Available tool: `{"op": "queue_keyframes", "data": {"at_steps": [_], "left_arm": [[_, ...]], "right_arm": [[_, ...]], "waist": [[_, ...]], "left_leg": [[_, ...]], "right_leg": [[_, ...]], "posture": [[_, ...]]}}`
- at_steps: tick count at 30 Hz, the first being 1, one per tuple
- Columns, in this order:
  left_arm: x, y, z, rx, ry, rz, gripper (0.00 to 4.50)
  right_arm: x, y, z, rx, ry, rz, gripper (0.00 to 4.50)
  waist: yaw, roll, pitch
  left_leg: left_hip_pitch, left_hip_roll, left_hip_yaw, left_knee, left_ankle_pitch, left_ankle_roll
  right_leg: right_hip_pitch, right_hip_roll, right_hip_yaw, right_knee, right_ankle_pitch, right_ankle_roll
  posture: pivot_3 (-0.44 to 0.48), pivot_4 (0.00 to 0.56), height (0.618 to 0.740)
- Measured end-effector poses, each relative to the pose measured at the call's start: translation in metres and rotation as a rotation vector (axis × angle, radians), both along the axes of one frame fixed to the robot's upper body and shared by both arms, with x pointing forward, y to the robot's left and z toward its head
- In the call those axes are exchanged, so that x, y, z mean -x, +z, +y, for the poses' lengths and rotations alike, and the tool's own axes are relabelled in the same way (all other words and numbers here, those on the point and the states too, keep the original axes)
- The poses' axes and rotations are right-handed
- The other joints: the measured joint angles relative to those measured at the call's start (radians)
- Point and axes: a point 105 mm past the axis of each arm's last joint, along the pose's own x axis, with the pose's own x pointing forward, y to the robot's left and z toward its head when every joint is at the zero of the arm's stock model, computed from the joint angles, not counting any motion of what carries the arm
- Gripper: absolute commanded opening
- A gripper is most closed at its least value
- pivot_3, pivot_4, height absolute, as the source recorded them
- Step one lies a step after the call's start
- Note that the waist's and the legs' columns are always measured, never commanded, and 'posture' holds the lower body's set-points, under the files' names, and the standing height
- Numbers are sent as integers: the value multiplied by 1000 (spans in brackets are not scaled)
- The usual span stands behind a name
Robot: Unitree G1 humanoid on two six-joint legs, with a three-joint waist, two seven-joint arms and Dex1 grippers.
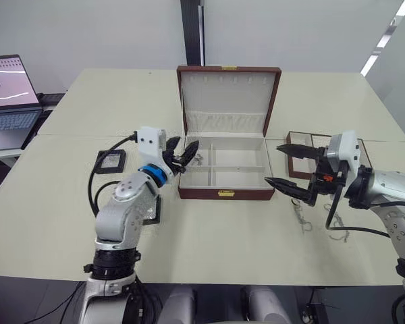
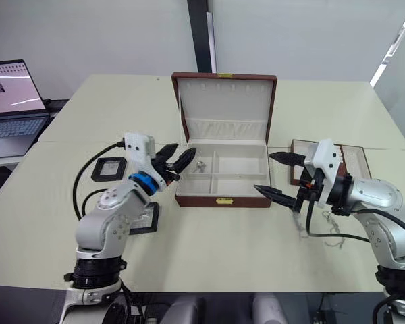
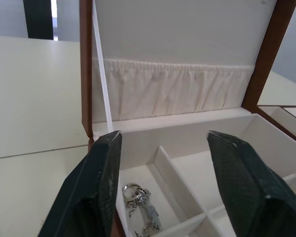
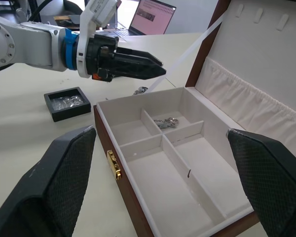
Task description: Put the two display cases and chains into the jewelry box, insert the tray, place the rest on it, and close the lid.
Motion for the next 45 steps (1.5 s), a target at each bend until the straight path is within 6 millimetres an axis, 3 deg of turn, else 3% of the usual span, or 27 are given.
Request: {"op": "queue_keyframes", "data": {"at_steps": [2, 3, 10, 14, 17, 21, 26, 29, 34, 45], "left_arm": [[6, 1, 9, -1, -34, 14, 4424], [13, 0, 19, -5, -64, 40, 4470], [54, -6, 104, -118, -68, 176, 4470], [63, -17, 145, -177, 11, 237, 4470], [70, -22, 169, -218, 58, 261, 4470], [75, -22, 209, -246, 181, 258, 4470], [84, -23, 244, -277, 297, 250, 4470], [88, -25, 260, -283, 359, 246, 4470], [95, -36, 280, -284, 452, 254, 4470], [93, -36, 283, -277, 489, 230, 4470]], "right_arm": [[1, 0, -1, -4, -3, 2, 4500], [1, 0, -2, -5, -3, 4, 4500], [5, -7, -26, -1, -76, 54, 4500], [4, -15, -48, 0, -150, 100, 4500], [5, -22, -67, -5, -216, 126, 4500], [6, -38, -103, 11, -342, 176, 4500], [13, -56, -151, 7, -514, 215, 4500], [18, -66, -176, 11, -606, 231, 4500], [21, -79, -198, 21, -682, 242, 4500], [18, -88, -217, 12, -734, 229, 4500]], "waist": [[-1, 0, 0], [-4, 0, 0], [-3, 1, 1], [3, 2, 1], [2, 2, 1], [2, 2, 1], [-1, 2, 1], [-2, 3, 1], [-4, 3, 2], [-4, 3, 2]], "left_leg": [[0, 1, 0, 0, 0, 0], [0, 1, 0, -1, 0, 0], [1, 2, -1, -1, 0, 0], [1, 2, -2, -1, 0, 1], [1, 3, -3, -2, 0, 1], [1, 3, -4, -3, 0, 1], [2, 3, -3, -3, 0, 1], [2, 3, -3, -3, 0, 1], [3, 3, -3, -3, 0, 1], [3, 3, -3, -3, 0, 1]], "right_leg": [[0, 0, 0, 0, 0, 0], [0, 1, 0, 0, 0, 0], [0, 3, 0, 0, 0, 0], [2, 1, -2, -3, 0, 0], [3, 0, -4, -6, 0, 0], [4, 0, -5, -6, 0, 0], [5, -1, -5, -6, 0, 0], [5, 0, -5, -6, 0, 0], [5, 0, -5, -6, 0, 0], [5, -1, -5, -6, 0, 0]], "posture": [[0, 150, 740], [0, 150, 740], [0, 150, 740], [0, 150, 740], [0, 150, 740], [0, 150, 740], [0, 150, 740], [0, 150, 740], [0, 150, 740], [0, 150, 740]]}}
